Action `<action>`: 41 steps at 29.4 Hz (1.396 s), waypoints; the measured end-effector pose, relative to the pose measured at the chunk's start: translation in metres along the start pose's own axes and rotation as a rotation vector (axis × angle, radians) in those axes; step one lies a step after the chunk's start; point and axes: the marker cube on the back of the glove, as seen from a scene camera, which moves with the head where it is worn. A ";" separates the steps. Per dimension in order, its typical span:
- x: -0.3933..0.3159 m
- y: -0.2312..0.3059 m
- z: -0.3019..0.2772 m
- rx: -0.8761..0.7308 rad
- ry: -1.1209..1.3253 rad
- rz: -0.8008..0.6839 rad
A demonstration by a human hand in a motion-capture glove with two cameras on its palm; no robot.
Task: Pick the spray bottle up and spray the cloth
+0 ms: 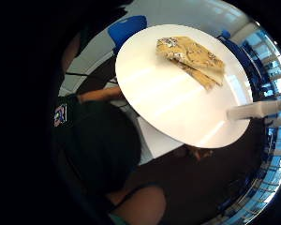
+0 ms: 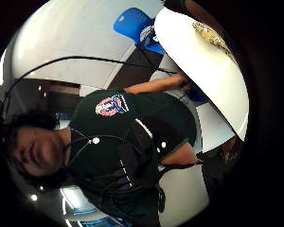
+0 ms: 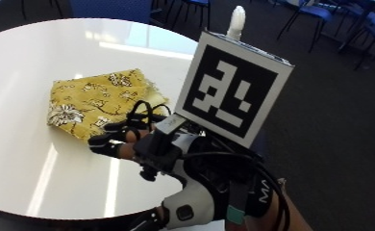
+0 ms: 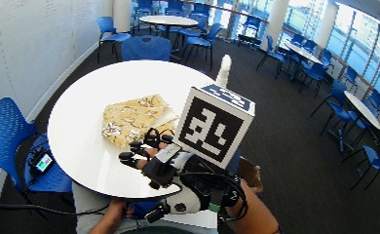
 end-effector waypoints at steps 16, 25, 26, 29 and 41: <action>0.003 0.004 0.002 0.012 0.009 0.020; 0.006 0.005 0.002 0.024 0.024 0.049; 0.006 0.005 0.002 0.025 0.025 0.050; 0.006 0.005 0.002 0.026 0.023 0.052; 0.032 0.001 -0.001 0.093 0.085 0.210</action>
